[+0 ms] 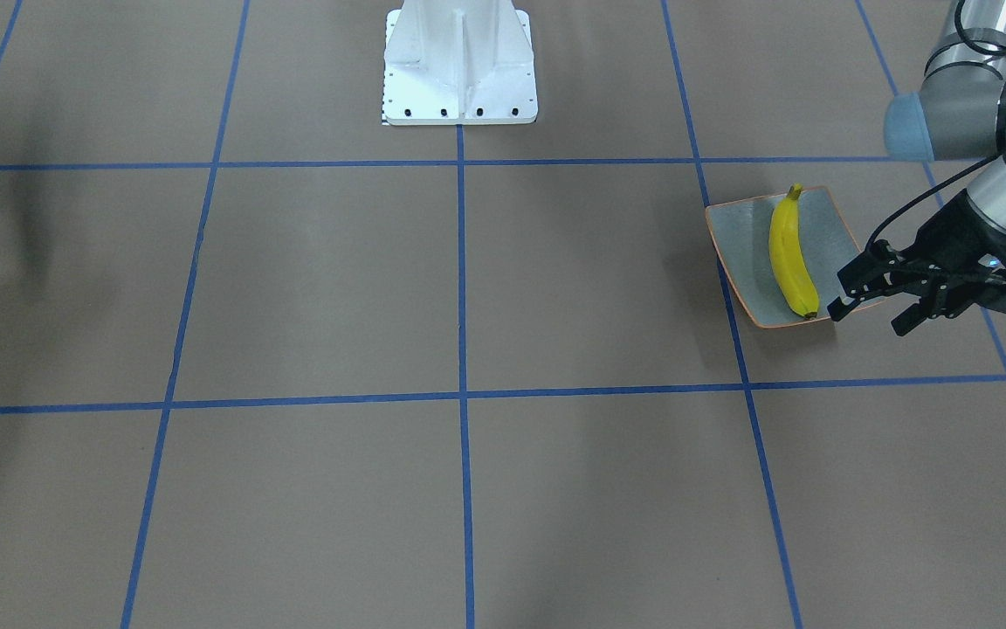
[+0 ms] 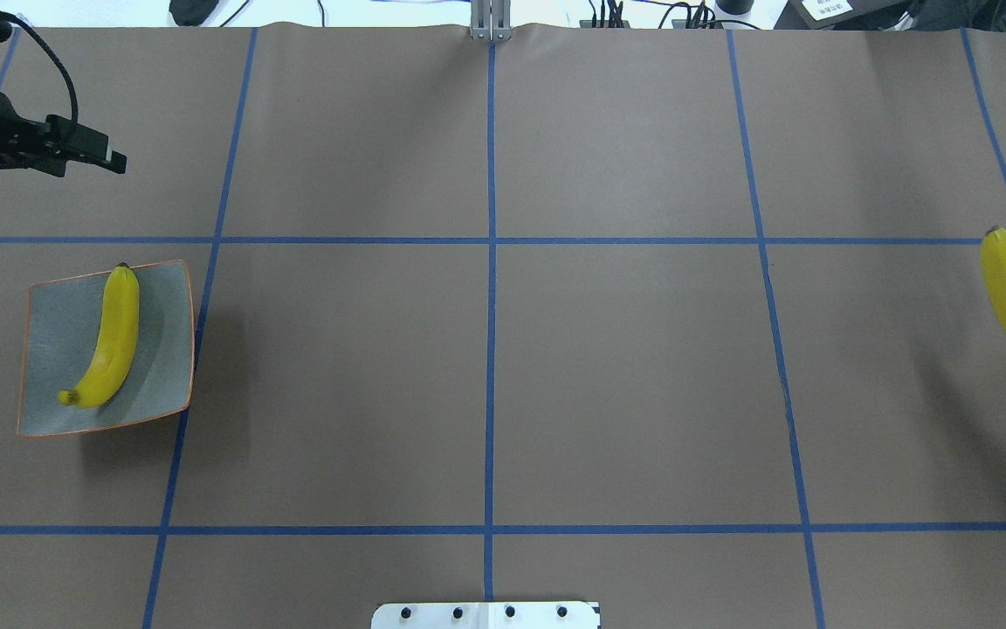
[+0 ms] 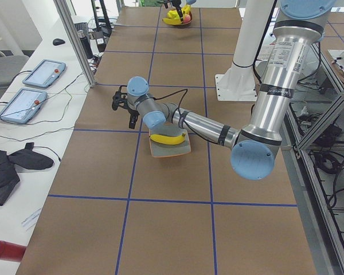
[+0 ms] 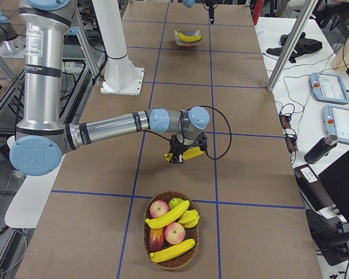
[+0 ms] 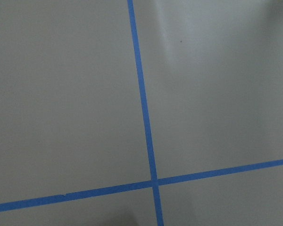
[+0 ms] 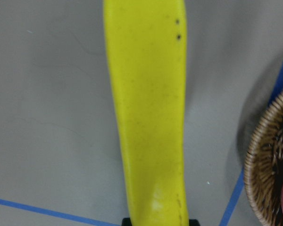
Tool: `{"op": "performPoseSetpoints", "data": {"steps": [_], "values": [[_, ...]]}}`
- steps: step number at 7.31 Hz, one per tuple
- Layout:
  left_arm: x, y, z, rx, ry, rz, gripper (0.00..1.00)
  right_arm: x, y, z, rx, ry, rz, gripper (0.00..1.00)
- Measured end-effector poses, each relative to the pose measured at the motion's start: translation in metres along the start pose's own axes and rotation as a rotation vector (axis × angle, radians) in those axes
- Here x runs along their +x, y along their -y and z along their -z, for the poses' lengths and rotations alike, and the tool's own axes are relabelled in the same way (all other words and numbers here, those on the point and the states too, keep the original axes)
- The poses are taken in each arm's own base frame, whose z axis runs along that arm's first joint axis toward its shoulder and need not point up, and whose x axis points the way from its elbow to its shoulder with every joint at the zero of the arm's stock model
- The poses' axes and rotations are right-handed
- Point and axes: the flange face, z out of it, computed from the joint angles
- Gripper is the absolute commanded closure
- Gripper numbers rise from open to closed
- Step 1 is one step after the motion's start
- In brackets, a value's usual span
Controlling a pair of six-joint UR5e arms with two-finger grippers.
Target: Transfer all bananas from basket to plate
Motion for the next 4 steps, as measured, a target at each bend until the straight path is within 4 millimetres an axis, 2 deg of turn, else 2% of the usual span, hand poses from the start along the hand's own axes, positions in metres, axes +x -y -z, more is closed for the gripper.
{"op": "performPoseSetpoints", "data": {"steps": [1,2,3,4], "values": [[0.018,0.012,-0.004,0.005,-0.017,0.027,0.00,-0.055,0.042,0.037,-0.009,-0.004,0.022,1.00],[0.047,0.020,-0.015,-0.003,-0.043,0.063,0.00,-0.116,0.074,0.070,-0.027,-0.003,0.037,1.00],[0.087,0.022,-0.028,-0.013,-0.076,0.106,0.00,-0.172,0.092,0.091,-0.040,0.004,0.030,1.00],[0.129,0.022,-0.038,-0.008,-0.114,0.155,0.00,-0.221,0.102,0.099,-0.046,0.013,0.004,1.00]]}}
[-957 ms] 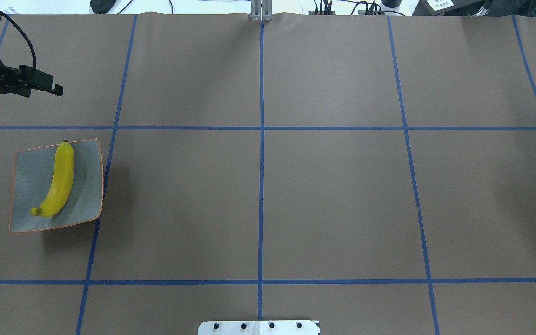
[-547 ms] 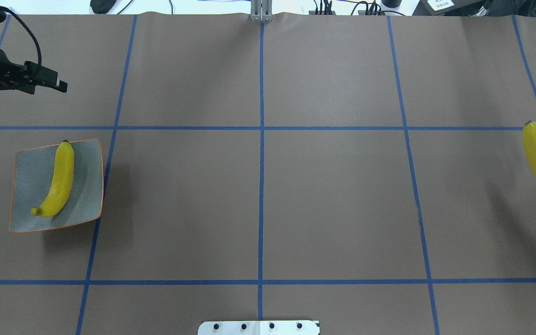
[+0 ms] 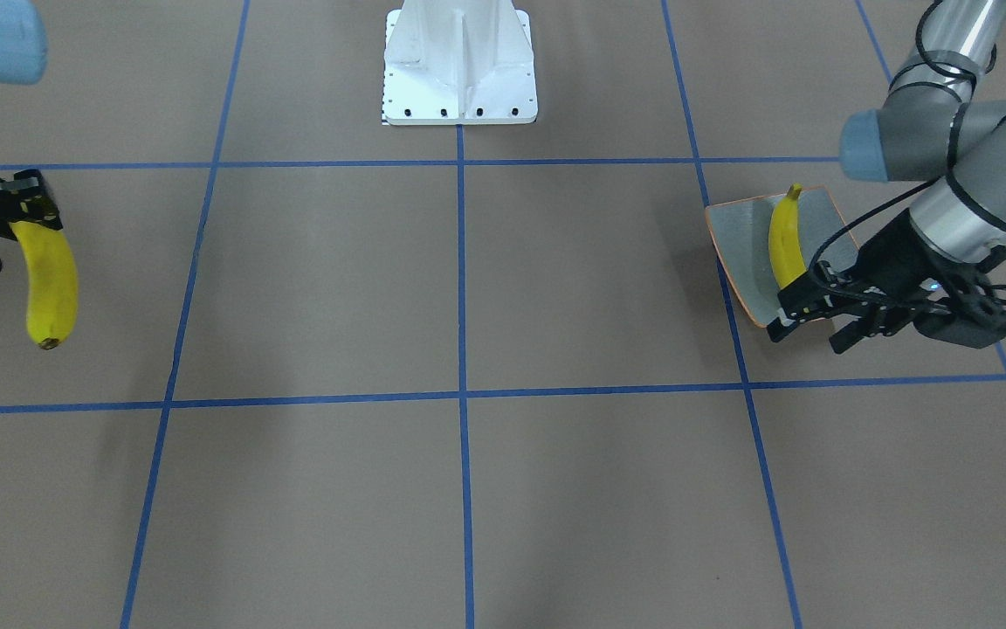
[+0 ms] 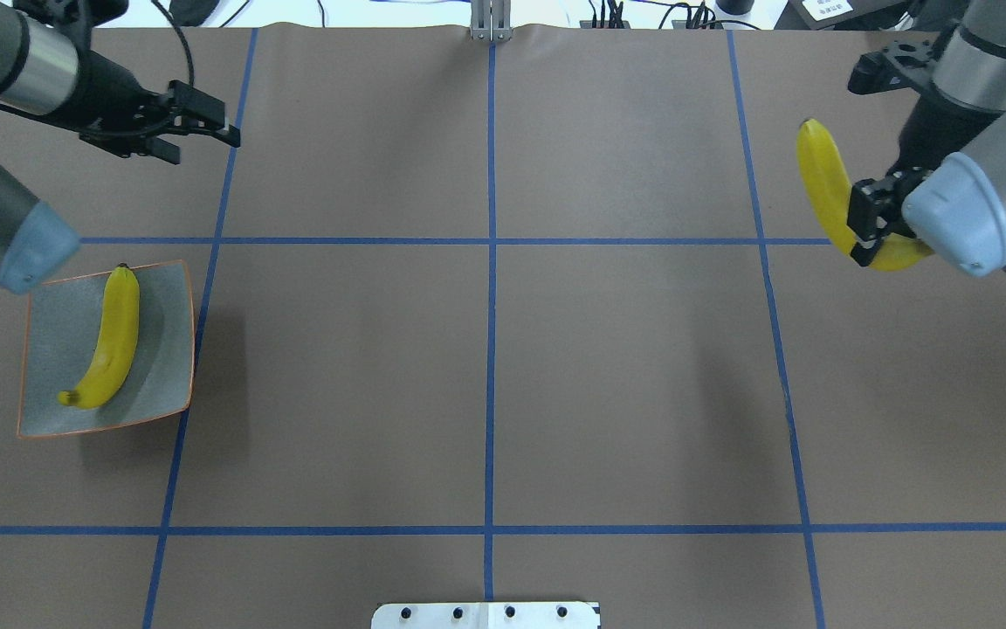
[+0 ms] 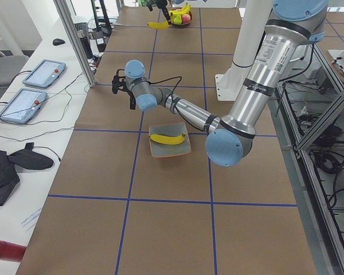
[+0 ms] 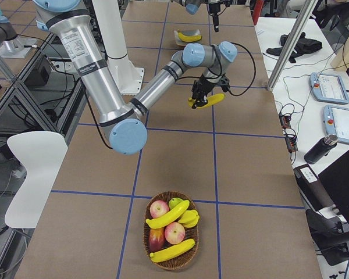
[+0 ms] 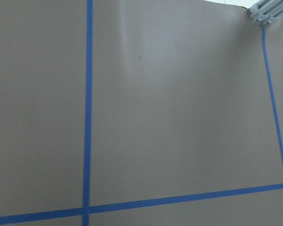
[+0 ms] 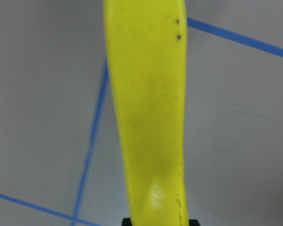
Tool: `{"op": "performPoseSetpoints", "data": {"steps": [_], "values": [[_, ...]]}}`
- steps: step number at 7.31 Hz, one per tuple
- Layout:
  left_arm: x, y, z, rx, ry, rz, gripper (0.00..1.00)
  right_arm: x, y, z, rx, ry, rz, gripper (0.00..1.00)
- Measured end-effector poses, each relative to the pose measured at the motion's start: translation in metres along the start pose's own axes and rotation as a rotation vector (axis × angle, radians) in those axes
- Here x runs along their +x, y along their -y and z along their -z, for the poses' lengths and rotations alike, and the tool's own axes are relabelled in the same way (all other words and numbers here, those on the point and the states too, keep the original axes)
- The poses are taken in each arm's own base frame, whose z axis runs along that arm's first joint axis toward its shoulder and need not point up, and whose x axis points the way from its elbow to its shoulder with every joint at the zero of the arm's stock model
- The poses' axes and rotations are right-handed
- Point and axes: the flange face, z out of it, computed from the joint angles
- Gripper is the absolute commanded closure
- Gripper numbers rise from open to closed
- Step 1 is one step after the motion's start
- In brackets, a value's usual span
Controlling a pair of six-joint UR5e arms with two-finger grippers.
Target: Transfer all bananas from basket to plate
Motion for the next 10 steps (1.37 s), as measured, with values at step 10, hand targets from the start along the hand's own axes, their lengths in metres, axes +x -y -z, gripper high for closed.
{"op": "performPoseSetpoints", "data": {"steps": [10], "values": [[0.171,-0.161,-0.093,0.135,-0.521,0.269,0.00,-0.233,0.033,-0.106,0.219,0.232,0.072,1.00]]}}
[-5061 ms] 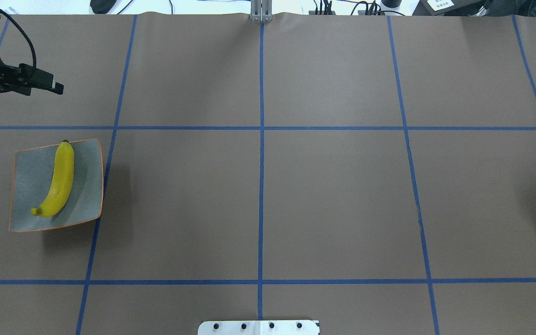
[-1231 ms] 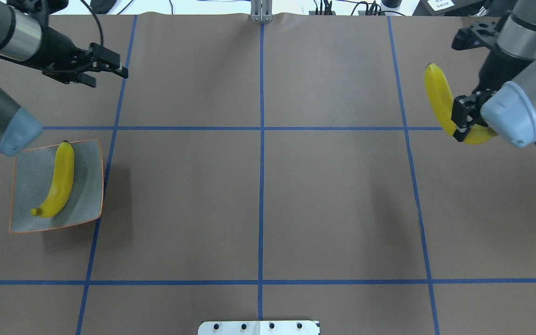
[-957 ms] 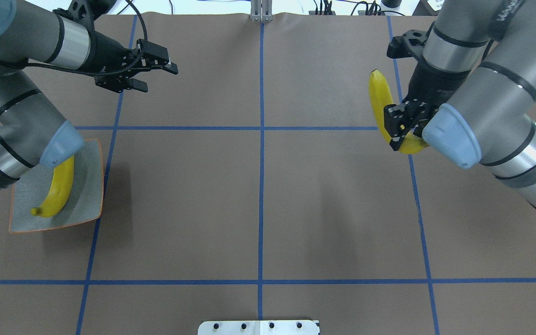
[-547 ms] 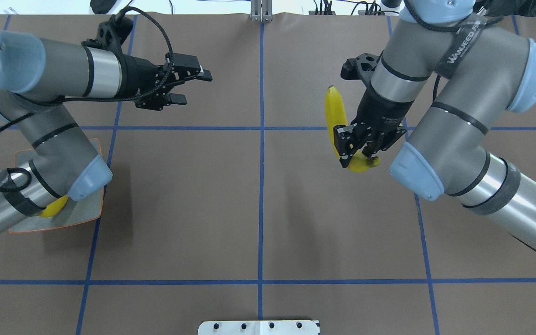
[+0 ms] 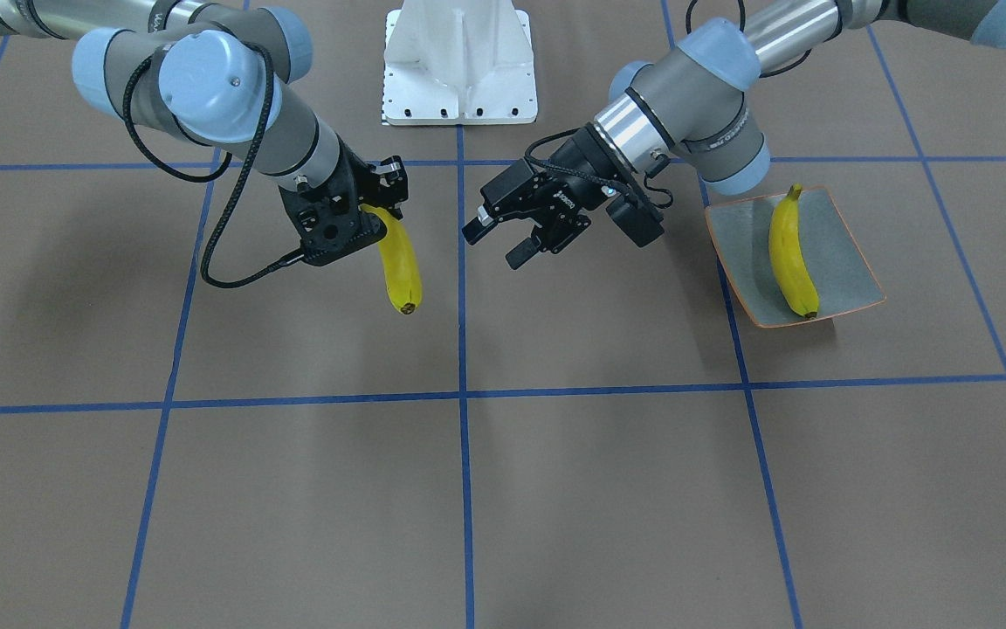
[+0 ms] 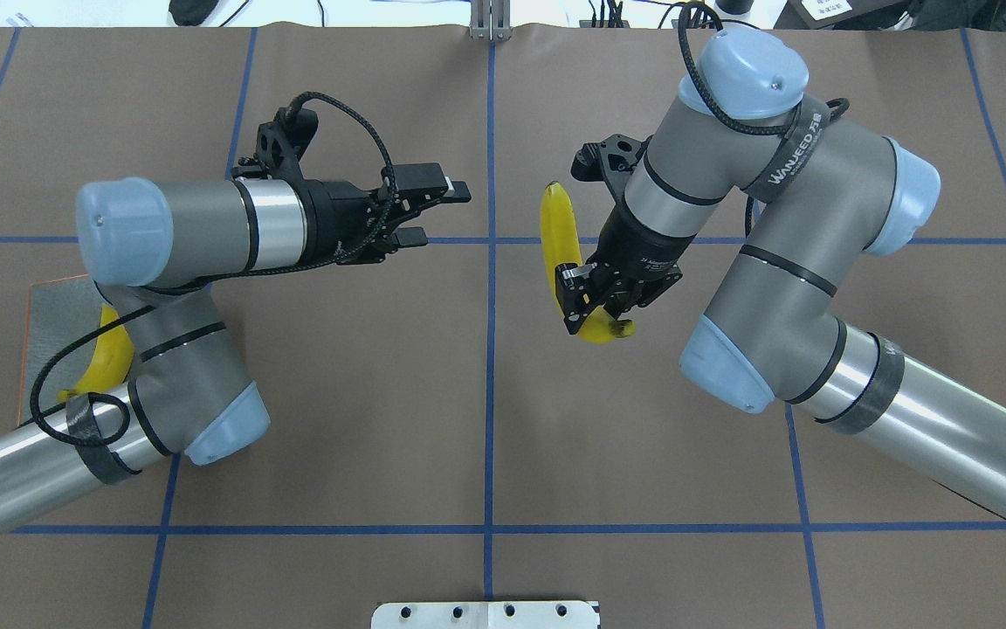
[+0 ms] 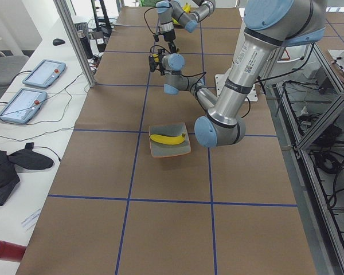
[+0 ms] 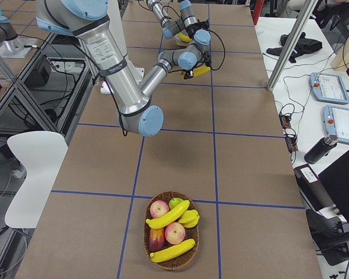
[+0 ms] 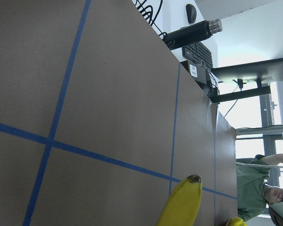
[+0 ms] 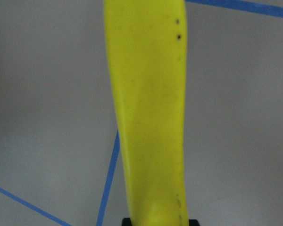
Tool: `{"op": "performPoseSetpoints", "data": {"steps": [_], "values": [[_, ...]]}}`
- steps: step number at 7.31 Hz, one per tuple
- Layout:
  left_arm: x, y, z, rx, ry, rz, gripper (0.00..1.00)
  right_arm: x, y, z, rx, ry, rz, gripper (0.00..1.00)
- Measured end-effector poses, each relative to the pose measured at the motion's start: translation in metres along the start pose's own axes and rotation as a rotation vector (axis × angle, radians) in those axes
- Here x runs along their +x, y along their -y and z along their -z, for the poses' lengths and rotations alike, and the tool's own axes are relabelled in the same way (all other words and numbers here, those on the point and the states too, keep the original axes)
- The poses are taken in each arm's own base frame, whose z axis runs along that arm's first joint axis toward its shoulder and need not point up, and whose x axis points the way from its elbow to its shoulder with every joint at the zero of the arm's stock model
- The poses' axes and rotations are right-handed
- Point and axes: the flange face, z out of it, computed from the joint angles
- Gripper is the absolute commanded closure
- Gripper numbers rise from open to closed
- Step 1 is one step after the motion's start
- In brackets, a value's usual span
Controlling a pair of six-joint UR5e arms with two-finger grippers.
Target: Transfer all bananas from basket to plate
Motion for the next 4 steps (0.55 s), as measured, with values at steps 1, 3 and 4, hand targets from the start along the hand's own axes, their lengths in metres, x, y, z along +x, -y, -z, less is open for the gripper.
{"op": "performPoseSetpoints", "data": {"steps": [1,3,4], "values": [[-0.001,-0.002,-0.008,0.001,0.002,0.002,0.00,-0.008,-0.003,-0.004,0.020,0.013,0.010,1.00],[-0.006,0.000,-0.031,0.028,-0.007,0.002,0.00,-0.023,-0.007,-0.005,0.038,0.046,0.000,1.00],[-0.008,-0.001,-0.043,0.036,-0.009,0.003,0.00,-0.027,-0.009,-0.007,0.037,0.052,-0.007,1.00]]}}
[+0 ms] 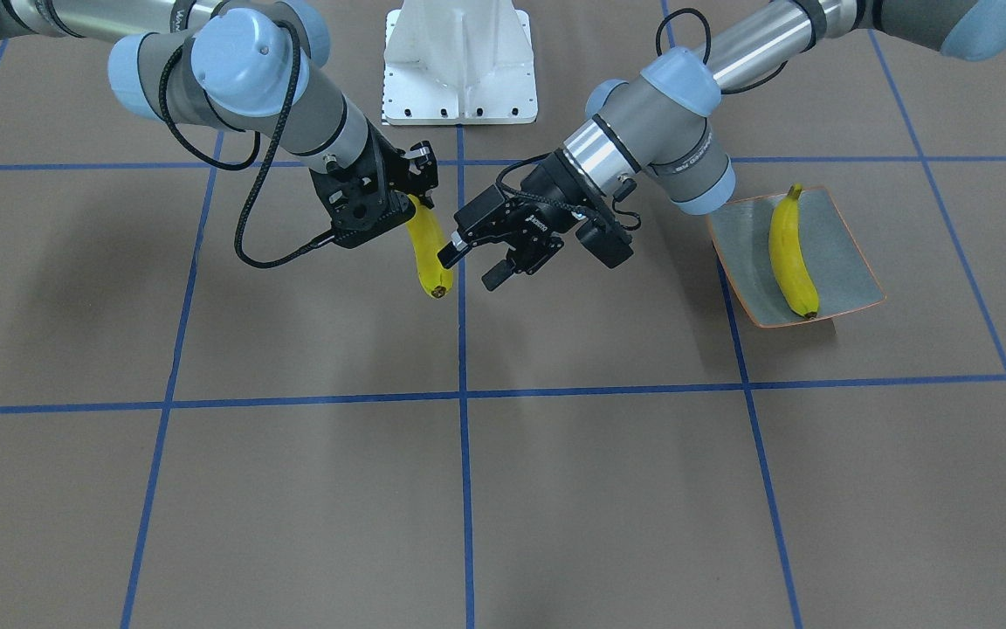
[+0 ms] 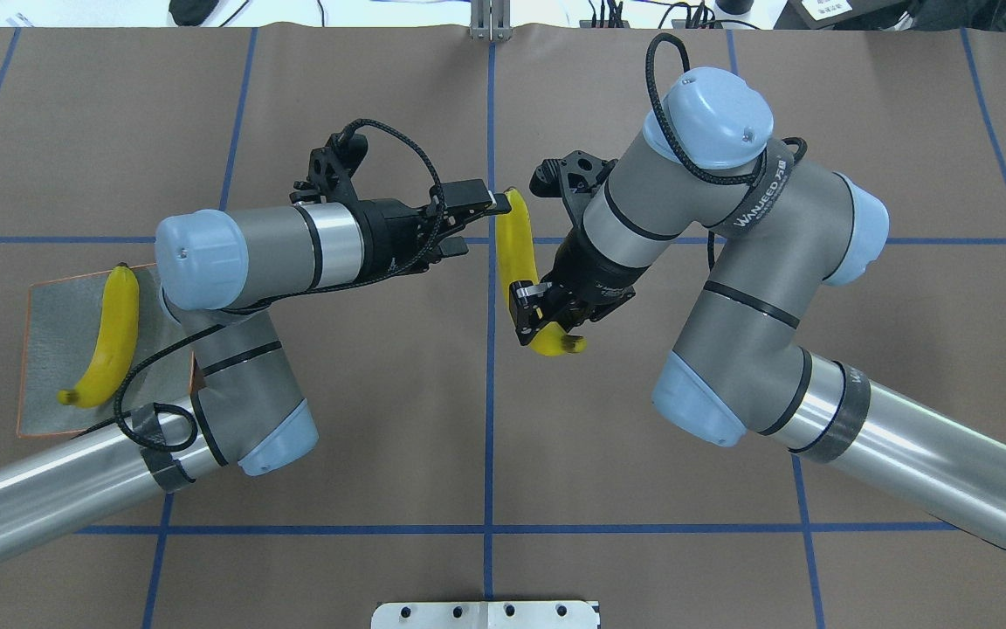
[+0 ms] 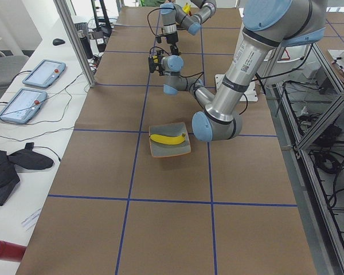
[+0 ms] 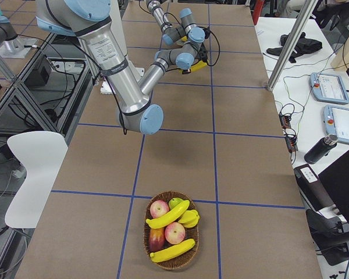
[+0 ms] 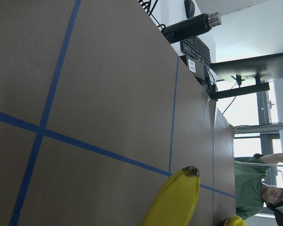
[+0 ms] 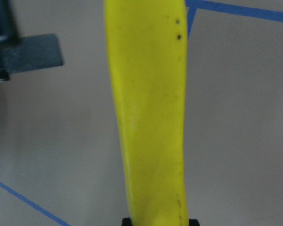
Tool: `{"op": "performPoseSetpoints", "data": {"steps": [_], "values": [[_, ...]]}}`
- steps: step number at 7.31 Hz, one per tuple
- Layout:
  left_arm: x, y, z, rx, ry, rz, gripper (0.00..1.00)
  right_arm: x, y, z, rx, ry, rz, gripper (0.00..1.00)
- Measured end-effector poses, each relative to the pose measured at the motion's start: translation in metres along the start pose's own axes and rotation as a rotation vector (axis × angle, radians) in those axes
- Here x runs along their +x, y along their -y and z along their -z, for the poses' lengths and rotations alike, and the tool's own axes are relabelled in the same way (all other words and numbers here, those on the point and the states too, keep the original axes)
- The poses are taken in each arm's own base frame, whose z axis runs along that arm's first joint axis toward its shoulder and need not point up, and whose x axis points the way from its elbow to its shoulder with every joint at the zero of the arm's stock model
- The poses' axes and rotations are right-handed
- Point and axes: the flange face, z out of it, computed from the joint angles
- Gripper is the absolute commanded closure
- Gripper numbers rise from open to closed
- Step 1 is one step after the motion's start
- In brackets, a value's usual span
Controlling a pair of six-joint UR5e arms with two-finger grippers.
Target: Transfer all bananas from basket to plate
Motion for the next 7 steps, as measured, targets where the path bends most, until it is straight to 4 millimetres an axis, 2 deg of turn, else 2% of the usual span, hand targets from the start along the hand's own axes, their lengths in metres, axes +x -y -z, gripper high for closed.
{"op": "performPoseSetpoints", "data": {"steps": [2,7], "values": [[0.000,-0.008,-0.010,-0.004,-0.003,0.002,0.00,-0.003,-0.002,-0.004,-0.005,0.003,-0.007,1.00],[-0.005,-0.036,-0.018,-0.044,0.001,0.009,0.00,-0.007,-0.001,-0.004,-0.006,0.005,-0.019,1.00]]}}
